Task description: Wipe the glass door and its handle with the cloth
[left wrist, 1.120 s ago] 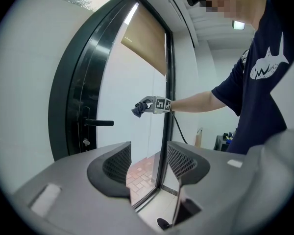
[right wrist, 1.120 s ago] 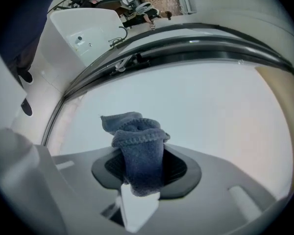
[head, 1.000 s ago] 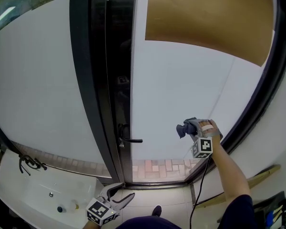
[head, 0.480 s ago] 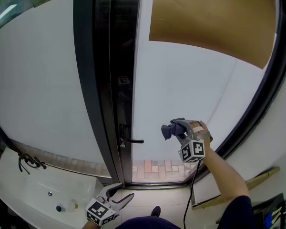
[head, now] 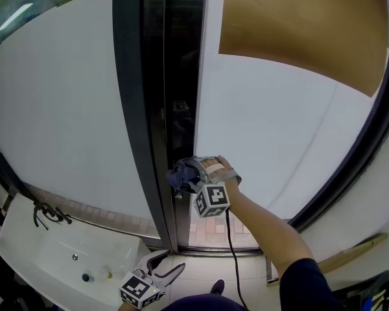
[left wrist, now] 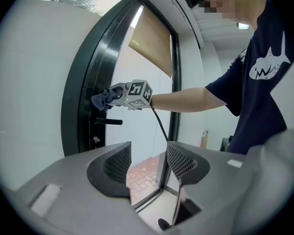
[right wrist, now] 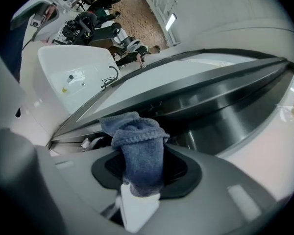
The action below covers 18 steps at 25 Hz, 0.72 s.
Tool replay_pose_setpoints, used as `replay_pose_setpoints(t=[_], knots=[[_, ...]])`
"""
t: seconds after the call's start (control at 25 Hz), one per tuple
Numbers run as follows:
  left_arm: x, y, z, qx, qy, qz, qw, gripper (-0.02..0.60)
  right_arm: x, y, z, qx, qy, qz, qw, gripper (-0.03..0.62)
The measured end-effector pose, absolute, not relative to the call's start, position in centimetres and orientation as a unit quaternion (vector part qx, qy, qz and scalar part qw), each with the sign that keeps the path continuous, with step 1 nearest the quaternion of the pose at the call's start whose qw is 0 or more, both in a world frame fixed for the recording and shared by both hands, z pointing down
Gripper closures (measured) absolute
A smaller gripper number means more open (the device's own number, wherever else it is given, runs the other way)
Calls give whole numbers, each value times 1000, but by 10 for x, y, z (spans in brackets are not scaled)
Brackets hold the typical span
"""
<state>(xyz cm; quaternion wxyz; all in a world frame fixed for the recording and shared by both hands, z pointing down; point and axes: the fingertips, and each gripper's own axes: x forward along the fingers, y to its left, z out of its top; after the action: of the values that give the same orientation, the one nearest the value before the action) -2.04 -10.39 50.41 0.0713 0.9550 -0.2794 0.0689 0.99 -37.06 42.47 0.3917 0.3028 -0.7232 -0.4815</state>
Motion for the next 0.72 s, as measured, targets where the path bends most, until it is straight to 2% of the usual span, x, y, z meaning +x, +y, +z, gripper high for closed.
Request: replay_pose_setpoints(t=[0.24,0.72], knots=[[-34,-108,511,949,-298,73,74,357,29,-371,459,276,-721,-480,417,442],[2,-111,510,961,-254,82,75,357,176,-353,514,274,-667,-456,522,444]])
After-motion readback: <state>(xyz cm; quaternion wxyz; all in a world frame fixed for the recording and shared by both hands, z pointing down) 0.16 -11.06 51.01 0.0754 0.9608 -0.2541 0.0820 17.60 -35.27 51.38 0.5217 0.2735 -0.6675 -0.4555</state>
